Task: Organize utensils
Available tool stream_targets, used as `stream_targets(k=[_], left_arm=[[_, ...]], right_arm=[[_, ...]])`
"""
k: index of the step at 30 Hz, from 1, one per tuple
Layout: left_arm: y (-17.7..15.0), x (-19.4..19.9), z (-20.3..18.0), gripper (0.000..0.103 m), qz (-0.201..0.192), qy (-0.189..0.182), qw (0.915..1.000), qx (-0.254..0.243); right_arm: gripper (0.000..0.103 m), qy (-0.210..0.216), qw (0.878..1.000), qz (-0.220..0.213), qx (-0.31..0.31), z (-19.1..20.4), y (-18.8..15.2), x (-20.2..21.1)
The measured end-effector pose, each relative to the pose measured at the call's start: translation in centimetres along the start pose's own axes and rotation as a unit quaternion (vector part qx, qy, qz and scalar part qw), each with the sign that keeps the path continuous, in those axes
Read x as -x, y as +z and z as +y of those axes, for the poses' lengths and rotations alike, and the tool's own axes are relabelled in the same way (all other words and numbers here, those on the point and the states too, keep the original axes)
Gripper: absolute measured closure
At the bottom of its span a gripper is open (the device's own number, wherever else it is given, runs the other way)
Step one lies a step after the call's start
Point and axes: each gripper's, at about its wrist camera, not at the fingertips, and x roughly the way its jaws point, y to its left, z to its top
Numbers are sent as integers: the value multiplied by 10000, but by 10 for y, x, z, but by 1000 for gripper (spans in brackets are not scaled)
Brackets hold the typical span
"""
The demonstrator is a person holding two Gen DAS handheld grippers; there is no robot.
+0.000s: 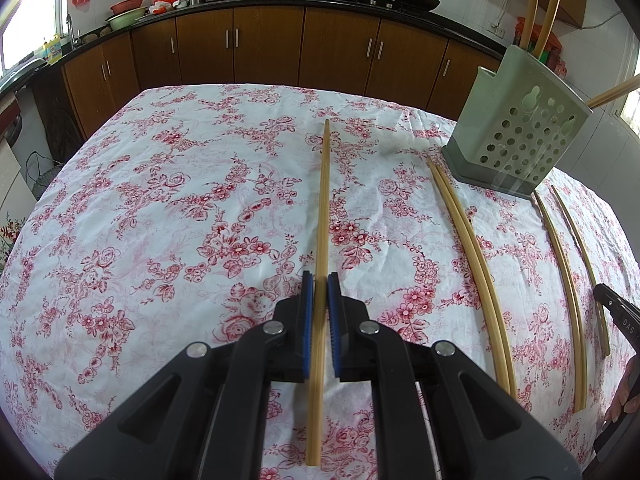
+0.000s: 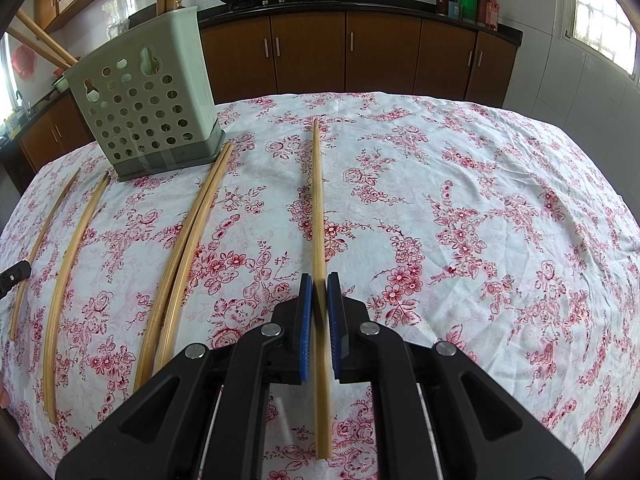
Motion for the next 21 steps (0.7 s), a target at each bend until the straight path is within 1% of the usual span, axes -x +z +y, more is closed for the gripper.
stream_targets(k=[7,10,14,17,19,21], left_arm=[[0,-1,-1,93,0,9,10000,-24],[-5,3,-7,93,26,177,9993,-322],[-12,8,-8,93,23,225,9987,-451],[-11,10,-12,94,41,332,9975,-627],[-8,22,-14,94,-132,295,9969,-714],[0,40,-16,94,-383,237,9962,-740]], right_arm=[[94,10,10000,-1,-10,-1,0,0],[94,11,10000,1,15,-1,-2,2],[94,156,9998,1,-98,-5,-5,5],[95,91,9999,-20,-70,-5,-2,7],[95,141,9996,-196,-139,-7,1,17],[95,176,9984,-500,-201,-8,10,35]])
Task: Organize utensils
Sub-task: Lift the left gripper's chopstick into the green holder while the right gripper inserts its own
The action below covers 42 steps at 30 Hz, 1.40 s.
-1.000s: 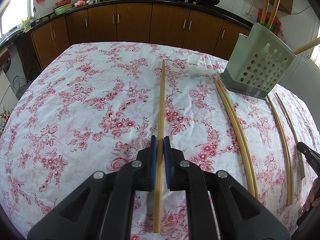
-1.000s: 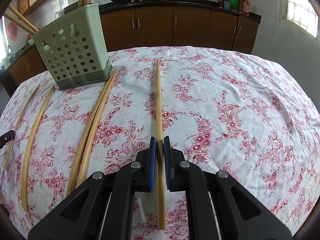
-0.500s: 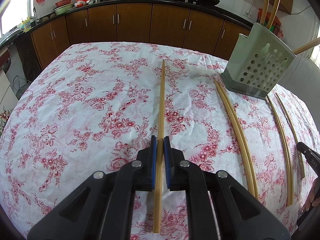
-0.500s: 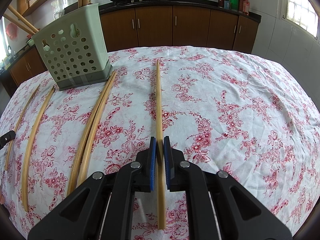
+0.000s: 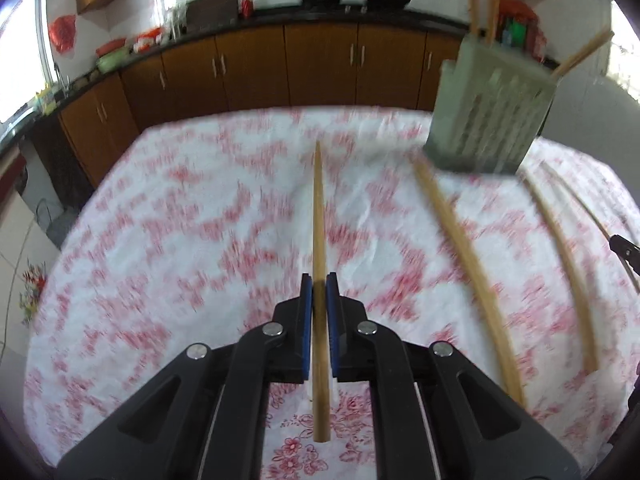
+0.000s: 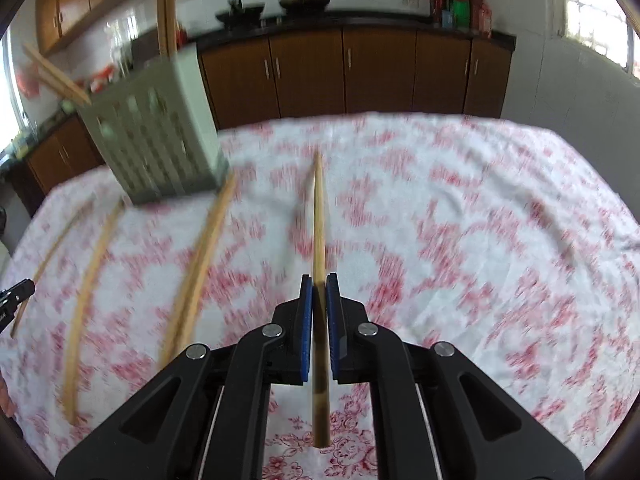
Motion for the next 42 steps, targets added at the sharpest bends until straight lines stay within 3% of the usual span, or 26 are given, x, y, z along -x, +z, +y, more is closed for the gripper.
stream_targets(k=[7,14,19,27,35,38,42], left_arm=[[46,62,6,95,-935,-271,9950,206],[76,98,2,95,-1357,-539,9891,181],[88,123,-8,95,-1584,-857,9836,64],[124,158,-41,95,-2339,-1181,9650,41],[184,161,-67,95,-3193,-1212,9387,475],[194,146,-80,95,-3271,-1112,9374,437],[195,116,-89,95,-3169,-1084,9413,418]], right_arm=[[95,147,9960,-876,-27,4,32,55],[95,342,9896,-1398,59,10,61,85],[95,701,9822,-1744,23,17,83,109],[95,1302,9582,-2547,-72,40,119,144],[95,1345,9265,-3506,-252,63,154,143],[95,1216,9217,-3674,-265,69,160,131],[95,1115,9242,-3646,-231,76,159,103]])
